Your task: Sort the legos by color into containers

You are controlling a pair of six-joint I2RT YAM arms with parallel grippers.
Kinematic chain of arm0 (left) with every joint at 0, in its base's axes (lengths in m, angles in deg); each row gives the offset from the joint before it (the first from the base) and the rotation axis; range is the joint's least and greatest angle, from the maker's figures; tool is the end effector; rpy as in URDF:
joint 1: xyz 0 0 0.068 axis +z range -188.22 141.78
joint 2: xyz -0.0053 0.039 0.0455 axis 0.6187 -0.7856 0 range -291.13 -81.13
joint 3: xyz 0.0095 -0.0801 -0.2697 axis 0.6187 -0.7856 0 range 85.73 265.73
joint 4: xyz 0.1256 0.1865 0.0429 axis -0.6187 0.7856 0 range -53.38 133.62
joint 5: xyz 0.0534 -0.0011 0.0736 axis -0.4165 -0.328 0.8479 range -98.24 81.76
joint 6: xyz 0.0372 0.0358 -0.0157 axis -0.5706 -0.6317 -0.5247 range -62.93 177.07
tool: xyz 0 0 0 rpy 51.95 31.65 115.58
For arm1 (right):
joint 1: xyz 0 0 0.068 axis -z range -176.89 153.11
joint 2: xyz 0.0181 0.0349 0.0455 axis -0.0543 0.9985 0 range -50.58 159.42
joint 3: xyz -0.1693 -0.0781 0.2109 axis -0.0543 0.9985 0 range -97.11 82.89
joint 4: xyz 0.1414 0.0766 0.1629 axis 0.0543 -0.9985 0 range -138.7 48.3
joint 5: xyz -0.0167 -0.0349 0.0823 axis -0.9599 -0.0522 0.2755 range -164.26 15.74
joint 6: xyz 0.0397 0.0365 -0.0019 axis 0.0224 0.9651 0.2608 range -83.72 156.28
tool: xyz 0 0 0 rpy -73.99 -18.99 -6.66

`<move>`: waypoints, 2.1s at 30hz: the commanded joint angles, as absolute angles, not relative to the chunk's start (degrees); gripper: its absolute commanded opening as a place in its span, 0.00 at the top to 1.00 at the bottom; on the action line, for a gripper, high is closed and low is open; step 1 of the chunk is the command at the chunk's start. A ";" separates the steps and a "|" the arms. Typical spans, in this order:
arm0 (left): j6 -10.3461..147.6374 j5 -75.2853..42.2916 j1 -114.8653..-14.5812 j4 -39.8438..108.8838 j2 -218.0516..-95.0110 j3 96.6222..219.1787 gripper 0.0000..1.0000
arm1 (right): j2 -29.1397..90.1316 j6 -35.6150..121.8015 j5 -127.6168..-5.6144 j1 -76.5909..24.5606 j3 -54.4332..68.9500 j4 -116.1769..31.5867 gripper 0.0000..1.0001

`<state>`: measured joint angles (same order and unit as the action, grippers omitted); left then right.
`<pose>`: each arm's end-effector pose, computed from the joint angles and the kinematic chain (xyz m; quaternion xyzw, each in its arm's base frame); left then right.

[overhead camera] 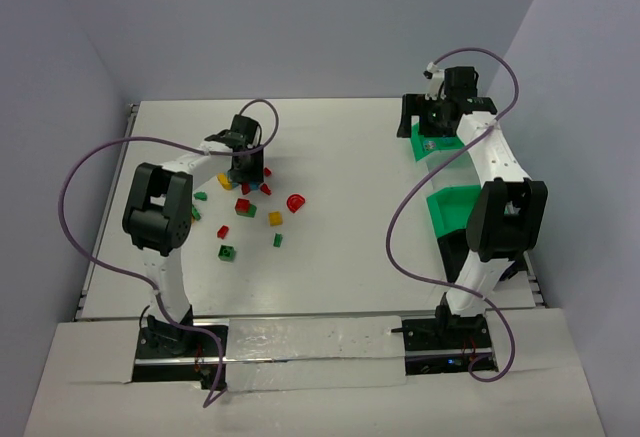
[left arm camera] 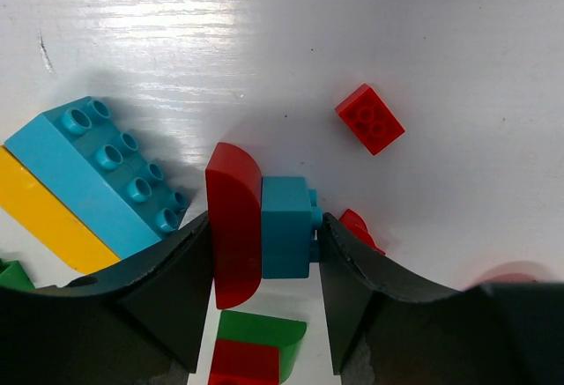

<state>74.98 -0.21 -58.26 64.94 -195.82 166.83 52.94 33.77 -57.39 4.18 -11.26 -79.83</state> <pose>0.3713 -0.1301 0.1989 0.0010 0.9679 -0.0145 0.2510 0.3738 0.0033 0.3242 -0.0647 0.9212 0.1254 0.3626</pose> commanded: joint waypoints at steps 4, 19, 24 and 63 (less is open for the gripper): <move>74.53 -2.75 -58.26 65.22 -195.69 167.29 0.53 | 50.11 36.84 -51.68 -1.45 -9.27 -76.21 0.00; 56.27 -24.19 -58.98 46.88 -165.18 150.14 0.75 | 45.41 57.04 -27.80 -6.10 3.47 -58.23 0.00; 45.21 -32.59 -60.05 47.02 -153.26 145.48 0.71 | 43.19 61.19 -24.30 -10.49 4.58 -53.09 0.00; 47.83 -20.84 -74.65 37.15 -145.99 140.75 0.72 | 37.06 62.51 -27.46 -29.09 7.83 -51.16 0.26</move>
<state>47.22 -21.24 -74.41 40.97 -145.93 138.95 38.80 62.24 -30.18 -27.79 7.50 -52.71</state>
